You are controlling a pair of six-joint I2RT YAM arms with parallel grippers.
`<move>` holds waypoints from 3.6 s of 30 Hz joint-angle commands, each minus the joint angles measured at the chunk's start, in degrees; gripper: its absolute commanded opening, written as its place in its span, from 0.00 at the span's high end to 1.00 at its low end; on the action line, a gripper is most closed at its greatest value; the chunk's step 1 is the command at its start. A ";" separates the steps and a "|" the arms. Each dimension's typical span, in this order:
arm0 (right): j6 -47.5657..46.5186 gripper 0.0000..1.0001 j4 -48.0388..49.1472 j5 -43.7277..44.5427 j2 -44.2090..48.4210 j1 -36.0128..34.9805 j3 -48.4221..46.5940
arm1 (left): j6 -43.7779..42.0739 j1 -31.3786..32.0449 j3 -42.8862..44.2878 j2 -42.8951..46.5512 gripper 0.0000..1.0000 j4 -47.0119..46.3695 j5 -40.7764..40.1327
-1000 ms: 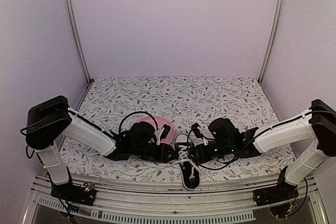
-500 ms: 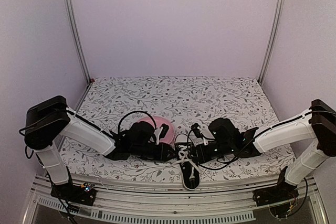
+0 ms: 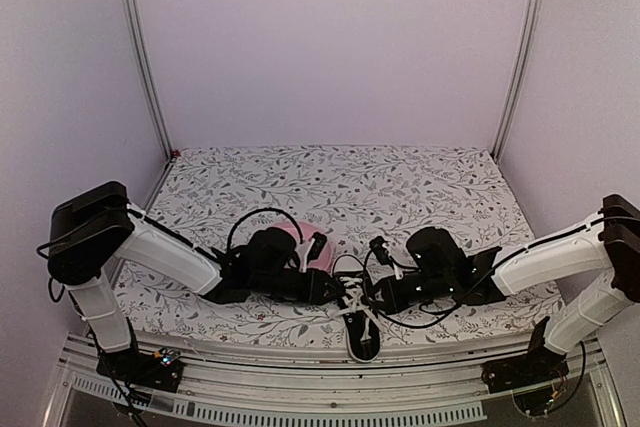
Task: Tie the shoes
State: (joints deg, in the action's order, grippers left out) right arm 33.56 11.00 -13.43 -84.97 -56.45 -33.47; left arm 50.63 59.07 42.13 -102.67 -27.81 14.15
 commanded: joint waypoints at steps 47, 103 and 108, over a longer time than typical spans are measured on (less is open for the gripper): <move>7.28 0.98 -1.69 8.29 3.69 5.22 2.15 | 4.47 -1.82 -6.35 2.21 1.00 -3.90 -6.10; 2.59 0.63 2.84 -7.28 1.06 5.97 1.51 | -16.89 0.33 -6.10 17.72 0.46 3.91 -12.40; 2.88 0.64 3.41 -6.73 0.32 5.94 1.35 | -15.91 0.86 -6.20 16.39 0.47 3.59 -12.52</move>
State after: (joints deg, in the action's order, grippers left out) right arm 35.75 11.75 -19.86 -84.03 -50.26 -30.72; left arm 35.59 59.07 35.42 -85.32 -24.34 1.06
